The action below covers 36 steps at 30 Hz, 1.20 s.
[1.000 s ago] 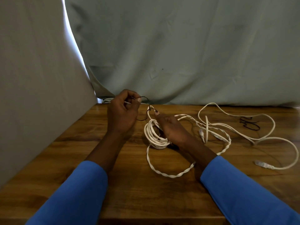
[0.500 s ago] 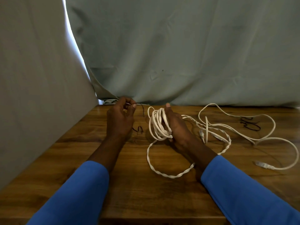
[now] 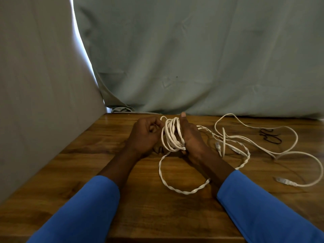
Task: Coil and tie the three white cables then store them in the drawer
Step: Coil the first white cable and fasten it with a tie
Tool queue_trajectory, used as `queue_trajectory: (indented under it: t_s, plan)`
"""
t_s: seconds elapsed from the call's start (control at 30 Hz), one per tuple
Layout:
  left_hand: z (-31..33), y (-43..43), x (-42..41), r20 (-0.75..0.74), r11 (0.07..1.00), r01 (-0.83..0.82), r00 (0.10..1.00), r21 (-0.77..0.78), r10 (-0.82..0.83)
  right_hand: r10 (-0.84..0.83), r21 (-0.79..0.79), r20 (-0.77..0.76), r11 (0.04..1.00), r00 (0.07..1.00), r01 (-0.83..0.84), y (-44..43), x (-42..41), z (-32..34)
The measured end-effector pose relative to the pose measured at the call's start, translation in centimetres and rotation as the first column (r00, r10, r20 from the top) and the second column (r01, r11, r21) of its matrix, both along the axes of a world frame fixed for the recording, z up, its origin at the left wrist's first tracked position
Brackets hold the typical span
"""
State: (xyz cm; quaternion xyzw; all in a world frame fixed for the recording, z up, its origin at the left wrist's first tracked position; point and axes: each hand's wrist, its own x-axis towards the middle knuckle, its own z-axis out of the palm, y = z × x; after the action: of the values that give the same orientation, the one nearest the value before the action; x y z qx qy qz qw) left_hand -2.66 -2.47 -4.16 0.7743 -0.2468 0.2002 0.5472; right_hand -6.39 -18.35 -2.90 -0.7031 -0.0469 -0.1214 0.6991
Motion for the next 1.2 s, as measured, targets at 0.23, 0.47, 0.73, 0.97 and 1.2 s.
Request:
queue_trajectory:
  t_s: [0.23,0.47,0.73,0.97,1.2]
  plan:
    - [0.8,0.9,0.3,-0.354,0.973,0.161,0.911,-0.164,-0.21,-0.093,-0.11,0.183,0.987,0.979,0.114,0.0,-1.2,0.8]
    - [1.0,1.0,0.2,-0.279,0.979,-0.075,0.96,-0.188,0.019,-0.078,-0.258,0.296,0.953,0.952,0.158,0.0,-1.3,0.6]
    - [1.4,1.1,-1.0,-0.47,0.947,0.192,0.832,-0.256,-0.296,-0.094,-0.294,0.31,0.937,0.946,0.189,-0.1,-1.0,0.5]
    - [1.1,1.7,-0.4,-0.584,0.883,0.278,0.668,-0.378,-0.46,-0.073,-0.185,0.225,0.976,0.972,0.116,-0.6,-1.3,0.5]
    - [1.5,1.5,-1.1,-0.584,0.783,0.365,0.525,-0.504,-0.62,-0.025,-0.156,0.203,0.986,0.979,0.057,-0.4,-0.7,0.5]
